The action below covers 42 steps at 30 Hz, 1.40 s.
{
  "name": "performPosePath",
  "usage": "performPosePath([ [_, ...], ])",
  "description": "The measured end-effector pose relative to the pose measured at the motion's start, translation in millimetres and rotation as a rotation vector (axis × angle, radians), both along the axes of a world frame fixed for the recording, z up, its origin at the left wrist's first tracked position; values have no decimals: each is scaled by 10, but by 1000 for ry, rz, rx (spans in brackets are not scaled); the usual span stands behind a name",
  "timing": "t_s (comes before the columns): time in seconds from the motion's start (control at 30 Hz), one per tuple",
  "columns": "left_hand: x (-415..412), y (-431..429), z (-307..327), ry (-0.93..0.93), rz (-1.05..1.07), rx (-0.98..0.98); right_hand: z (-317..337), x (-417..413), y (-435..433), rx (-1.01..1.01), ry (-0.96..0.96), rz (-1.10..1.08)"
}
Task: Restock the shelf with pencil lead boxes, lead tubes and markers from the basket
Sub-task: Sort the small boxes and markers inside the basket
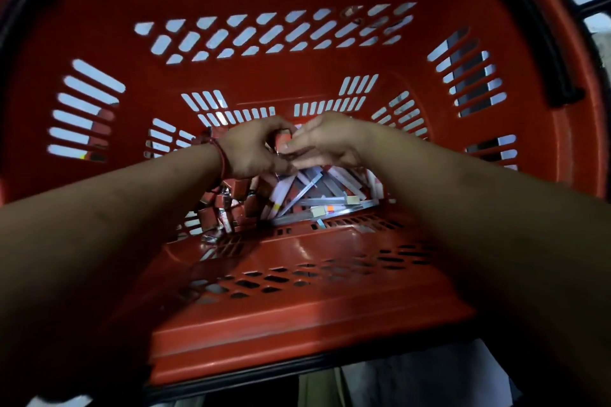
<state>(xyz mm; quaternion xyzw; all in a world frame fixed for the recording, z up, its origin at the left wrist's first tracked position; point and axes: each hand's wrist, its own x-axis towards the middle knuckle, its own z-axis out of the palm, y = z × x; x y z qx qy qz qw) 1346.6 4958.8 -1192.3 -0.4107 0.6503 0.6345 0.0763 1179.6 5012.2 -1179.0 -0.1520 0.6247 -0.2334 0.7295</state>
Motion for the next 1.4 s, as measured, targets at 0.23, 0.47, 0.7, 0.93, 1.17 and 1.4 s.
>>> performPosePath([
  [0.23, 358, -298, -13, -483, -421, -619, -256, -13, 44, -251, 459, 328],
  [0.47, 553, -300, -159, -770, -588, -532, -416, 381, 413, -953, 841, 1634],
  [0.7, 268, 302, -135, -415, -1023, -781, -343, 34, 387, -837, 1012, 1943],
  [0.93, 274, 623, -464, -396, -1101, -565, -261, -551, 380, -546, 1209, 1653],
  [1.17, 140, 636, -590, -374, -805, -391, -314, -645, 297, -308, 1122, 1207],
  [1.4, -106, 729, -674, -334, -703, -351, -130, -770, 154, -162, 920, 773],
])
